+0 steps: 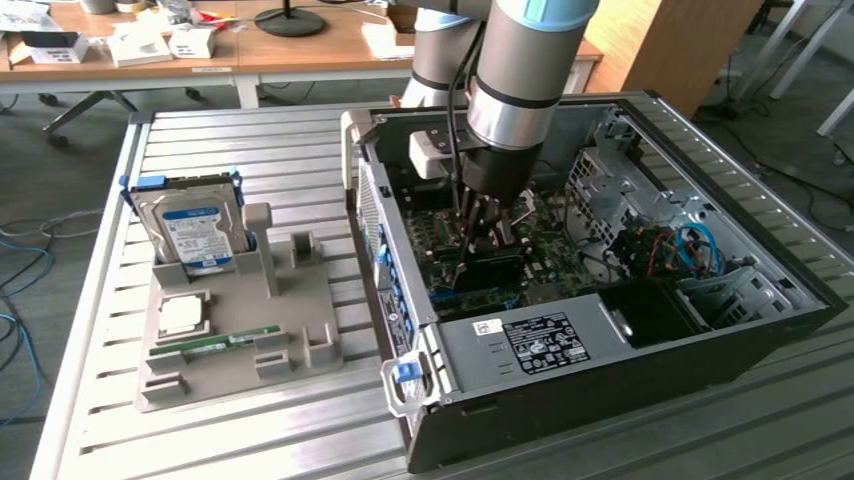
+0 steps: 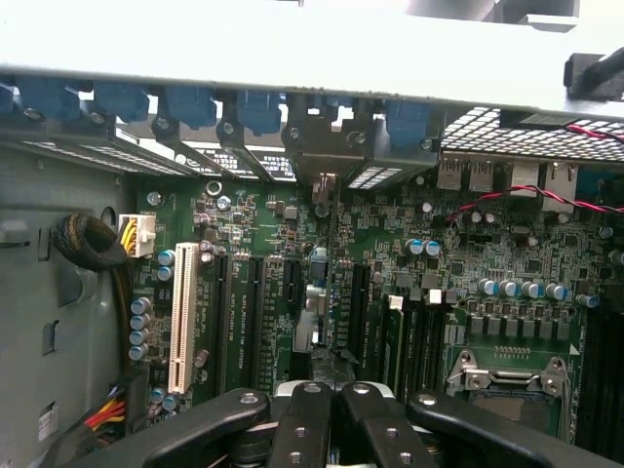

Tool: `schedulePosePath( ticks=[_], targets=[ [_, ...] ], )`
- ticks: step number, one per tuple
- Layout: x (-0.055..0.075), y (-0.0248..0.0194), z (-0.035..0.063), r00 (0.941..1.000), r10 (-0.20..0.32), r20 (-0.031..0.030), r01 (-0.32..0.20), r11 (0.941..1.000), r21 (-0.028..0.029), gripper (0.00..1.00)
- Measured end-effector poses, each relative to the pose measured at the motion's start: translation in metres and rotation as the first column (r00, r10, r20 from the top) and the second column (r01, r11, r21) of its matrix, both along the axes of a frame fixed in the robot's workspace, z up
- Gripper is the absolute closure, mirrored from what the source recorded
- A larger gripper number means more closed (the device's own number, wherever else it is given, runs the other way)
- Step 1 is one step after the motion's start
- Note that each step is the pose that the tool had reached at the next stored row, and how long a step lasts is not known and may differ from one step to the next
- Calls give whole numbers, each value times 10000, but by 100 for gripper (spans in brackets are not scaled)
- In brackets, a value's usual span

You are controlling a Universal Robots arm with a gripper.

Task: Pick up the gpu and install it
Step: 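Press down on the gpu until it lock into place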

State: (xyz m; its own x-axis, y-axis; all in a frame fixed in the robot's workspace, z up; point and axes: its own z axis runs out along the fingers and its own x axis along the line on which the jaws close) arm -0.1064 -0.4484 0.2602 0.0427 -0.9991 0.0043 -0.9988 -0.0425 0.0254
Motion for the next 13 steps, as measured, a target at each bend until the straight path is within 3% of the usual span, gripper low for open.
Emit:
schedulePosePath(
  ticks=[13],
  targets=[
    [0, 0, 3, 10000, -1, 0, 1, 10000, 2, 89]
  ],
)
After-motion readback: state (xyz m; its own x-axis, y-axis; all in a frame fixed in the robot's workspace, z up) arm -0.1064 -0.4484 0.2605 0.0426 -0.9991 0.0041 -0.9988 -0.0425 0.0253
